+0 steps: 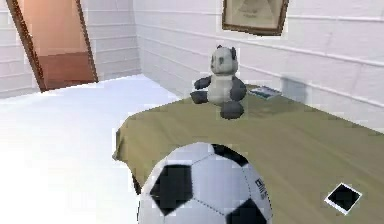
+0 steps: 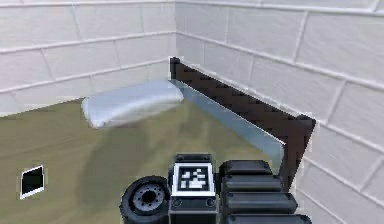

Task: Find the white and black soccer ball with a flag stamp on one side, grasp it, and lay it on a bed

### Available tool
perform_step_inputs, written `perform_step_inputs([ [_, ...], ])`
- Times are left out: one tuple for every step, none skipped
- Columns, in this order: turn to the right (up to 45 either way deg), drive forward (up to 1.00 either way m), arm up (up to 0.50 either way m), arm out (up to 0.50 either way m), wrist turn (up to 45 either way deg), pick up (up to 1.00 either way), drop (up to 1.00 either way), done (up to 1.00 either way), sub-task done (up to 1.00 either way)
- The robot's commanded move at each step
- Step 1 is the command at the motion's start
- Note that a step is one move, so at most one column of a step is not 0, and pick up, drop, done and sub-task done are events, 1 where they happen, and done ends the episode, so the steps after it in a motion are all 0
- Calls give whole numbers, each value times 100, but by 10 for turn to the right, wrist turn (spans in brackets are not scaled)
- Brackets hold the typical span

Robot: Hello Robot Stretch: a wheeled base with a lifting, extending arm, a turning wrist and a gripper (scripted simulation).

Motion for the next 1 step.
perform_step_inputs([
  [-450, 0, 0, 0, 0, 0, 0, 0, 0],
])
